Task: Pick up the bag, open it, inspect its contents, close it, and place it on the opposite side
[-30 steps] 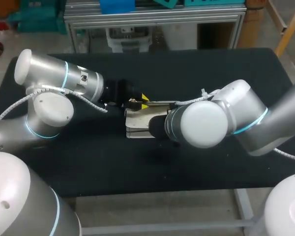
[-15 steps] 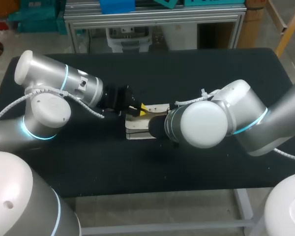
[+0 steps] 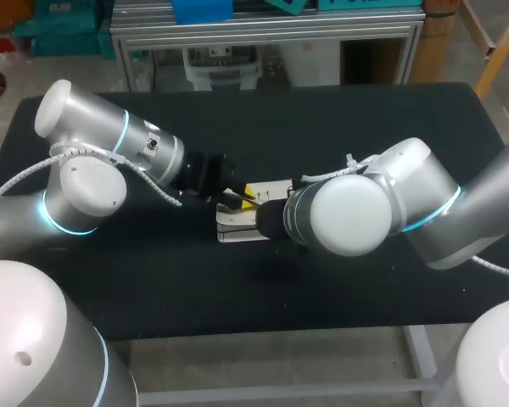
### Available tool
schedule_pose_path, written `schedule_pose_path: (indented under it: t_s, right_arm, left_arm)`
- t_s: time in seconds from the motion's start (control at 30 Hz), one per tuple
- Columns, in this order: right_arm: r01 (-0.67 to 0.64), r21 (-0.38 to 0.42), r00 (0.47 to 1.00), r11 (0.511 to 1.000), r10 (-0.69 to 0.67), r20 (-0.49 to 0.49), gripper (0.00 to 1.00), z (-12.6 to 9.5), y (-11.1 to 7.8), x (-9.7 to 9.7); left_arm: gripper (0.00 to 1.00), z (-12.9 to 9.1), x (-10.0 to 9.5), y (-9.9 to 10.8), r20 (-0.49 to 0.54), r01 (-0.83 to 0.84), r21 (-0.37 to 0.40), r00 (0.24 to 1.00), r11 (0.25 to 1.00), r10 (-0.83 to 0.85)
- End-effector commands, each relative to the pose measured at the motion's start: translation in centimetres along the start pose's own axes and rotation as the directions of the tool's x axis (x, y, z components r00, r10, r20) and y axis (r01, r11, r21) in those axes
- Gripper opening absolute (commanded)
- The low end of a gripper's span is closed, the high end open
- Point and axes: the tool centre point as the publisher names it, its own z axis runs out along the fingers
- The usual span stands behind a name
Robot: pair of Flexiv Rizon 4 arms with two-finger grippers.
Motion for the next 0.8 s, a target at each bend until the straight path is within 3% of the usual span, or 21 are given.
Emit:
schedule_pose_path:
  t_s: [0.03,0.1,0.27,0.4,0.5,0.8]
  right_arm:
    - [-0.002,0.0,1.0,1.0,0.002,0.004,0.0,0.2,0.0,0.0]
    - [-0.002,0.0,1.0,1.0,0.002,0.004,0.0,0.2,0.0,0.0]
    - [-0.002,0.0,1.0,1.0,0.002,0.004,0.0,0.2,0.0,0.0]
    - [-0.002,0.0,1.0,1.0,0.002,0.004,0.0,0.2,0.0,0.0]
    - [-0.002,0.0,1.0,1.0,0.002,0.004,0.0,0.2,0.0,0.0]
    - [-0.002,0.0,1.0,1.0,0.002,0.004,0.0,0.2,0.0,0.0]
  left_arm:
    - [0.49,-1.2,0.2,-0.2,0.048,-0.001,0.025,0.999,1.0,-0.001]
    - [0.49,-2.0,-0.3,-0.6,0.074,-0.006,0.035,0.997,0.999,0.004]
    - [0.33,-3.0,-1.6,-1.1,0.114,-0.017,0.04,0.993,0.999,0.012]
    - [0.3,-2.8,-2.5,-1.2,0.119,-0.02,0.038,0.993,0.999,0.015]
    - [0.0,-2.3,-2.6,-1.2,0.117,-0.022,0.037,0.993,0.999,0.018]
    - [0.0,-1.6,-0.5,-0.3,0.071,-0.044,-0.007,0.996,0.999,0.045]
